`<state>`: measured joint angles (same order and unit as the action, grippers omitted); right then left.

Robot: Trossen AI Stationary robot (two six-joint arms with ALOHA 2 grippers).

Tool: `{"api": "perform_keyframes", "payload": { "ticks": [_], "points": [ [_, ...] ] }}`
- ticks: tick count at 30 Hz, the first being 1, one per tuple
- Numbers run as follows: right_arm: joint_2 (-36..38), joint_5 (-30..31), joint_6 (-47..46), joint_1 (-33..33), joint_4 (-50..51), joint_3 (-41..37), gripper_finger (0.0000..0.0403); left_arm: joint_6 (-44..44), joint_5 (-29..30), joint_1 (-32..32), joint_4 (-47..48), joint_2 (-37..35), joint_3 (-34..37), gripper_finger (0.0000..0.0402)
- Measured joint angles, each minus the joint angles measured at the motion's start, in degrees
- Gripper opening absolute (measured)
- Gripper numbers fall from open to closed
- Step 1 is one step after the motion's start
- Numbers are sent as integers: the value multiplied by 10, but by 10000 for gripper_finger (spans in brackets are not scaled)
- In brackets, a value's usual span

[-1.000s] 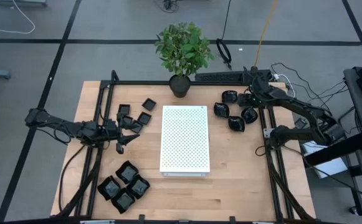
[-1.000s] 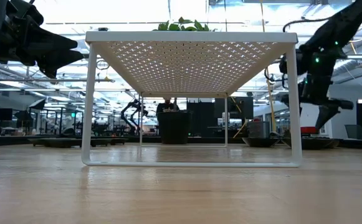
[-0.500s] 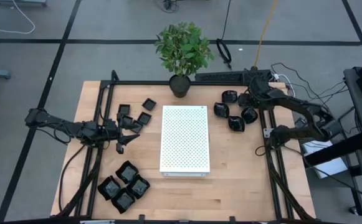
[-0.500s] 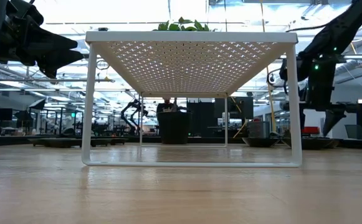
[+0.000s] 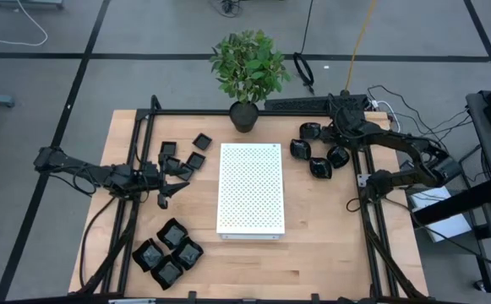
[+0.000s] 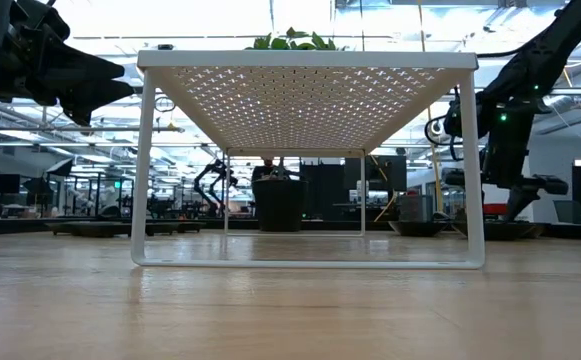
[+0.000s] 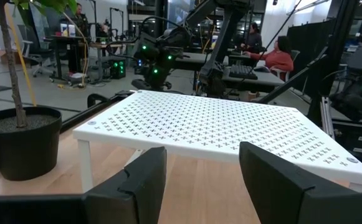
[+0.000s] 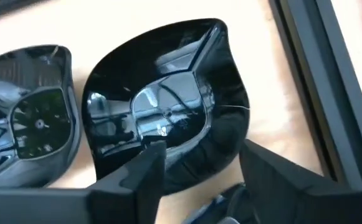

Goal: Pick & Place Mini shaped plates
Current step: Put the black leaf shaped plate on the shelf

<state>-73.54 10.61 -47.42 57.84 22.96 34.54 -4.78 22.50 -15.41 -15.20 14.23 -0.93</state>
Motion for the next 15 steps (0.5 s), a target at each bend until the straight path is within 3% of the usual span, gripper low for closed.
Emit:
{"api": "perform_keyframes", "payload": {
  "ticks": [15],
  "points": [
    [1, 0, 9, 0, -88, -58, 22, 0, 0, 0, 0, 0, 0, 207]
  ]
}}
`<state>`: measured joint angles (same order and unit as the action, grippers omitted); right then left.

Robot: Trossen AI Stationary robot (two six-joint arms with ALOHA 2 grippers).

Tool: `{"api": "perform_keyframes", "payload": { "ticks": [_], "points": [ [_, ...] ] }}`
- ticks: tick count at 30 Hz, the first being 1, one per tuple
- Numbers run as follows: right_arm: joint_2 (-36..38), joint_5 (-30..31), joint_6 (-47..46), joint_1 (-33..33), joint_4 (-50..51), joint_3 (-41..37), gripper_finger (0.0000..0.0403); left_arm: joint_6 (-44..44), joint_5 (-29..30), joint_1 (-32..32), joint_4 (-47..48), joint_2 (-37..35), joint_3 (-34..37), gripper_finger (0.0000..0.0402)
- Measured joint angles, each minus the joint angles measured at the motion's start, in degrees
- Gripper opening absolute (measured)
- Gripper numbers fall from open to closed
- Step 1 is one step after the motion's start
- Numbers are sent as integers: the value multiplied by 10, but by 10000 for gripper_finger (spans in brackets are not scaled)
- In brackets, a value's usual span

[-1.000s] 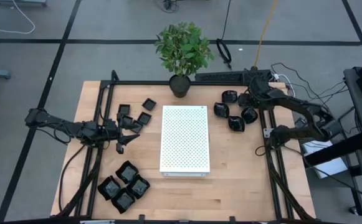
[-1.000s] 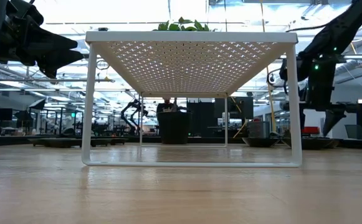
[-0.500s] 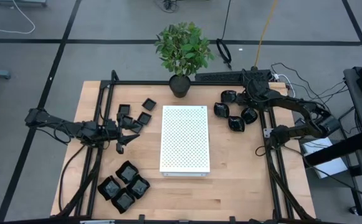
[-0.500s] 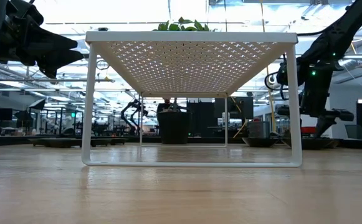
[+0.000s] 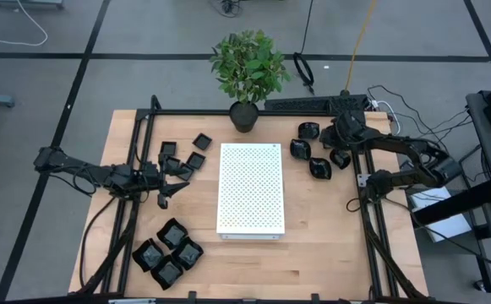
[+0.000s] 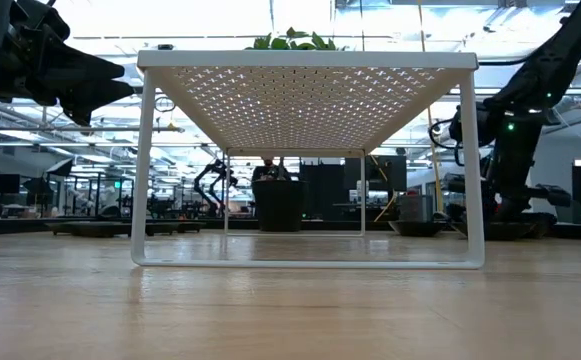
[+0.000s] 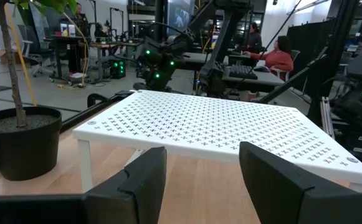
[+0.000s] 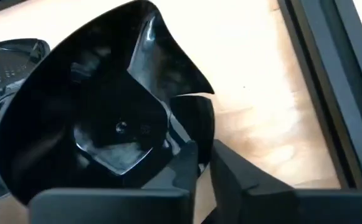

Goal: Pick & Place Mini shaped plates
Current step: Put the black leaf shaped plate on the shelf

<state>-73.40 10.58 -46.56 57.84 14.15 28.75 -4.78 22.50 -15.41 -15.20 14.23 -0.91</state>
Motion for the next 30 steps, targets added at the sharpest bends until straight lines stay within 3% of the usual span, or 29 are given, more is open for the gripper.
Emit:
{"api": "perform_keyframes", "payload": {
  "ticks": [3, 15, 30],
  "points": [
    [0, 0, 14, 0, -11, -3, 5, 0, 0, 0, 0, 0, 0, 207],
    [27, -3, 23, -9, -3, -4, 1, 0, 0, 0, 0, 0, 0, 207],
    [154, -1, 44, -48, -24, -5, 1, 0, 0, 0, 0, 0, 0, 207]
  ]
}}
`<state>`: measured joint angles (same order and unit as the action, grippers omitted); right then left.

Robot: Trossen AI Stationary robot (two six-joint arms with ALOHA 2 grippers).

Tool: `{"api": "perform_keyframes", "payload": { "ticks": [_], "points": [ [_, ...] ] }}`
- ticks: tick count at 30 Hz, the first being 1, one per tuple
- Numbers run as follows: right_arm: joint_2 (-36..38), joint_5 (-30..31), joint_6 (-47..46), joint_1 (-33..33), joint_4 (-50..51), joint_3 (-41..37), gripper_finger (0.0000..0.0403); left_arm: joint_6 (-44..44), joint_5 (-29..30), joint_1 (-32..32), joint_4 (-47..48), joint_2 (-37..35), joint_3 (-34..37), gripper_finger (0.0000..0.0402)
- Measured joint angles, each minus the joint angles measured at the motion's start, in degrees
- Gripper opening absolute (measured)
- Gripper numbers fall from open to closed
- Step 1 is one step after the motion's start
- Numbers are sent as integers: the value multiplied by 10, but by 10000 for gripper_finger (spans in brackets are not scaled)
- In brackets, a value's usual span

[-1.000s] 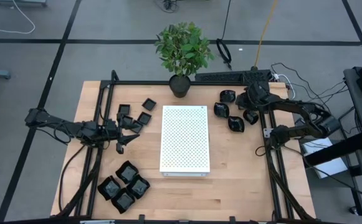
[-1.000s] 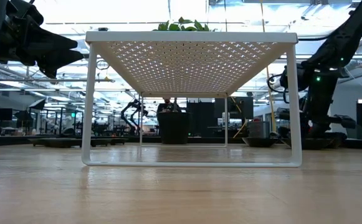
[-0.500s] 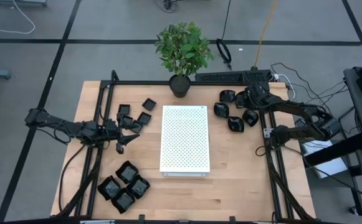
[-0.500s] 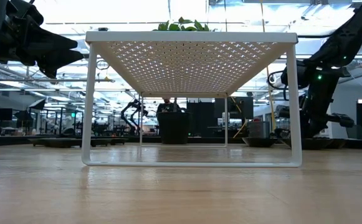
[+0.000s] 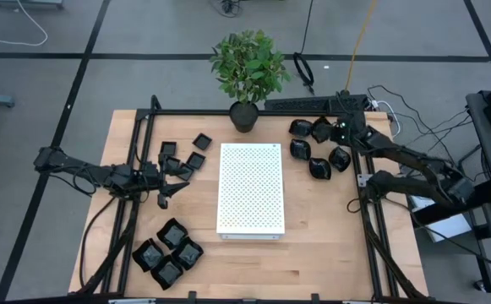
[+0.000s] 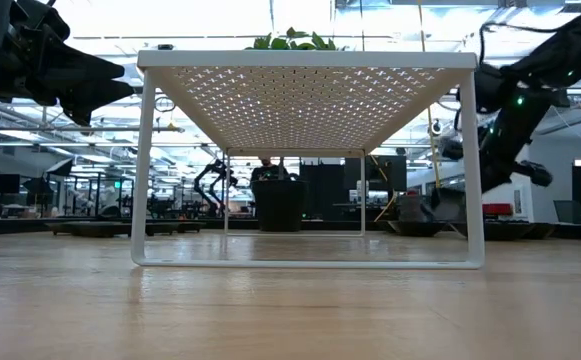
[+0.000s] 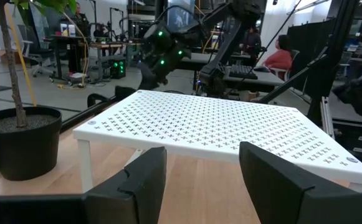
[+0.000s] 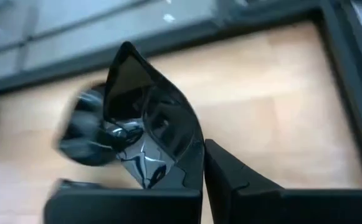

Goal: Pick & Place Mini shaped plates
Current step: Put the black leaf shaped plate on the shelf

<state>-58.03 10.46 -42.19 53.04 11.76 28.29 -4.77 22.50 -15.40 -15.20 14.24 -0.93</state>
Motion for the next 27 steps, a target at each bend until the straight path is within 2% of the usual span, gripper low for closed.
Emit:
{"api": "perform_keyframes", "payload": {
  "ticks": [9, 14, 18, 23, 27],
  "points": [
    [100, -7, -2, -71, -69, 0, 1, 0, 0, 0, 0, 0, 0, 207],
    [123, -60, -5, -126, -221, 0, 0, 0, 0, 0, 0, 0, 0, 207],
    [118, -62, 1, -196, -341, 5, 0, 0, 0, 0, 0, 0, 0, 207],
    [83, -60, 30, -279, -312, 74, 0, 0, 0, 0, 0, 0, 0, 207],
    [26, -62, 42, -341, -204, 176, 0, 0, 0, 0, 0, 0, 0, 207]
  ]
}}
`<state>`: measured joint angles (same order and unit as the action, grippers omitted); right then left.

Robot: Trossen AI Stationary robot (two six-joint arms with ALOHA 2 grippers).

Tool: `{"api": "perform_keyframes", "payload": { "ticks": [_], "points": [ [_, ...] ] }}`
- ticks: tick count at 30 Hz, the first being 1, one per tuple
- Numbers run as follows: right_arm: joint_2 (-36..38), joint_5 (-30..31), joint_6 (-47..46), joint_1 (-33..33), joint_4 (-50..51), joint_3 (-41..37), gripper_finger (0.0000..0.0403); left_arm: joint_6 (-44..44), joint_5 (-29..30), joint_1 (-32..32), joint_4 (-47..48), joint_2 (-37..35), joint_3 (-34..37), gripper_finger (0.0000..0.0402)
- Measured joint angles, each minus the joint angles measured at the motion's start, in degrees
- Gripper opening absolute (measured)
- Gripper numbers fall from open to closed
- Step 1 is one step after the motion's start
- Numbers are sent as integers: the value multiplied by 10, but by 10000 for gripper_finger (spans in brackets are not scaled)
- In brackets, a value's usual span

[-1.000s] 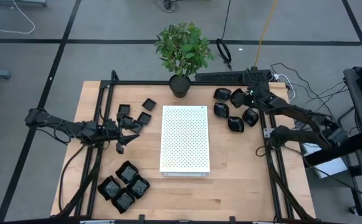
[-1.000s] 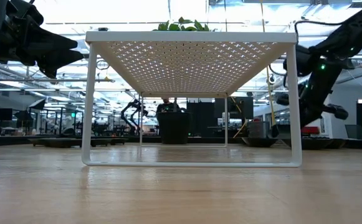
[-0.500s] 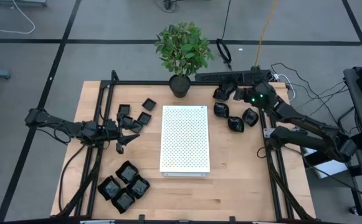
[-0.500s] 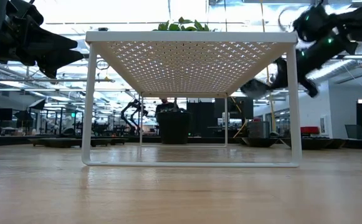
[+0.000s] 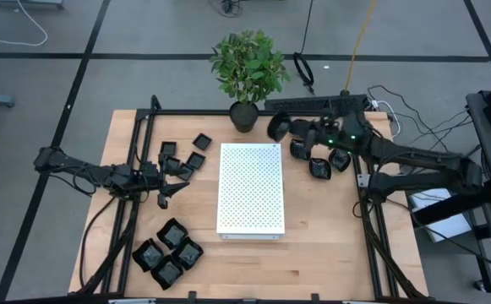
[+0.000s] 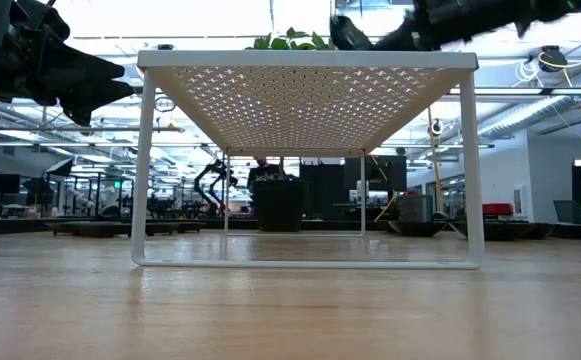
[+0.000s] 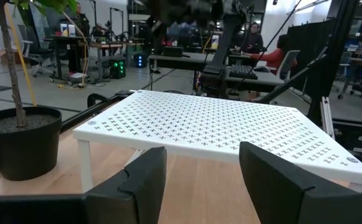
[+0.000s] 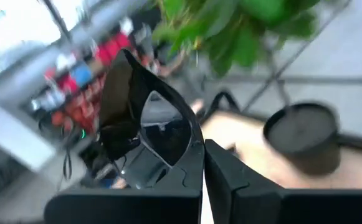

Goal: Pick & Place Mini shaped plates
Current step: Put the black leaf shaped plate on the shelf

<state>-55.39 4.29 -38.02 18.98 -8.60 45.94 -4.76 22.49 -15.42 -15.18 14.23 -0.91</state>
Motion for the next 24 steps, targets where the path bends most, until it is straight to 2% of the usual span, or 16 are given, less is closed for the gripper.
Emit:
{"api": "perform_keyframes", "payload": {
  "ticks": [6, 8, 10, 15, 24],
  "points": [
    [-117, -16, -45, -15, 363, 182, 0, 0, 0, 0, 0, 0, 0, 207],
    [-147, -15, -56, -14, 417, 208, 0, 0, 0, 0, 0, 0, 0, 207],
    [-167, -23, -68, -14, 413, 213, 0, 0, 0, 0, 0, 0, 0, 207],
    [-209, -87, -74, -19, 390, 213, 0, 0, 0, 0, 0, 0, 0, 207],
    [-236, -88, -38, -22, 394, 213, 0, 0, 0, 0, 0, 0, 0, 207]
  ]
}}
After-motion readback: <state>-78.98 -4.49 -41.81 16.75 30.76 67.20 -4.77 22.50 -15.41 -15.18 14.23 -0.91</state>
